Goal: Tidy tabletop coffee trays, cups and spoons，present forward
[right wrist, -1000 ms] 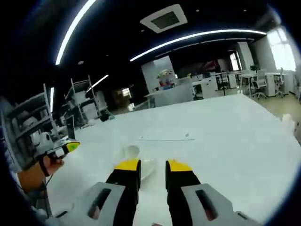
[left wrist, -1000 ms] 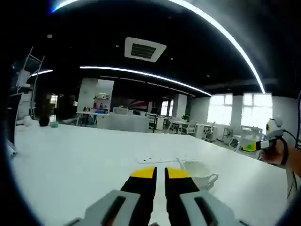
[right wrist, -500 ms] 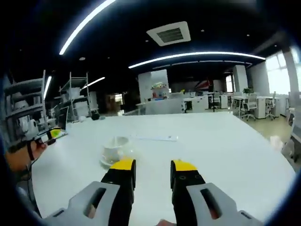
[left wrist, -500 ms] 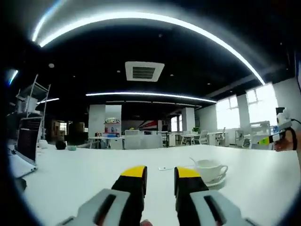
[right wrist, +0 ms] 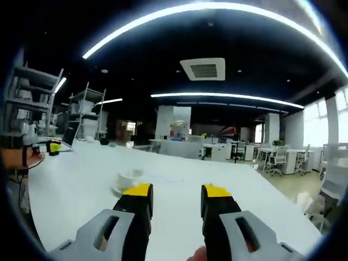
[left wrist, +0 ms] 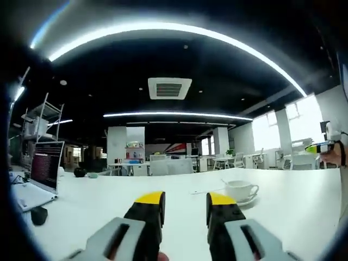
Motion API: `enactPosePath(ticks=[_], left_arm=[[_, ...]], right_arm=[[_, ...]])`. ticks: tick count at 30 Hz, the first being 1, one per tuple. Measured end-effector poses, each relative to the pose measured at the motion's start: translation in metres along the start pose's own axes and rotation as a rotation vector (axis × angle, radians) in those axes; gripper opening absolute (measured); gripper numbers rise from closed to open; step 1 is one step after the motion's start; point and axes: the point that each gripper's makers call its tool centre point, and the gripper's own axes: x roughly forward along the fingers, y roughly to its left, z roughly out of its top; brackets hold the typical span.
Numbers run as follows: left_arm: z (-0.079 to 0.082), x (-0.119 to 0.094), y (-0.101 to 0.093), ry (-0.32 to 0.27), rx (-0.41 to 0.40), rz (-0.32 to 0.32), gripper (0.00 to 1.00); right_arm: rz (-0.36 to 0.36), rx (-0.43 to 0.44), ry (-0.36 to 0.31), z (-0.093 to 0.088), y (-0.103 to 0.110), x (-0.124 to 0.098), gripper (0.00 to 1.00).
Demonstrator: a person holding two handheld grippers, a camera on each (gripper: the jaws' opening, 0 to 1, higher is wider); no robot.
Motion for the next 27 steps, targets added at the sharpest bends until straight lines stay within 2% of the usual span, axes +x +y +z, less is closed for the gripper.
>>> enactPosePath(ticks=[2,7,14,17,21,27], left_arm=[[0.003,-0.009,0.0,-0.014,0.002,0.008,0.32],[0.001,-0.024,0.002,-0.016,-0.009,0.022,0.32],[-0.007,-0.04,0.007,-0.004,0.018,0.043,0.33],[-0.011,-0.048,0.007,0.005,0.029,0.048,0.32],[-0.022,-0.057,0.009,0.046,0.021,0.063,0.33],[-0.016,-0.064,0.012,0.036,0.012,0.084,0.33]], right_arm=[[-0.03,0.022,-0.03,0.0,-0.003,-0.01,0.36],[-0.105,0.073,-0.035,-0.017,-0.012,-0.036,0.37],[-0.136,0.05,0.002,-0.033,-0.021,-0.058,0.38],[-0.127,0.042,0.023,-0.039,-0.02,-0.061,0.38],[-0.109,0.02,0.034,-0.039,-0.016,-0.057,0.4],[-0.091,0.018,0.02,-0.032,-0.012,-0.053,0.41]])
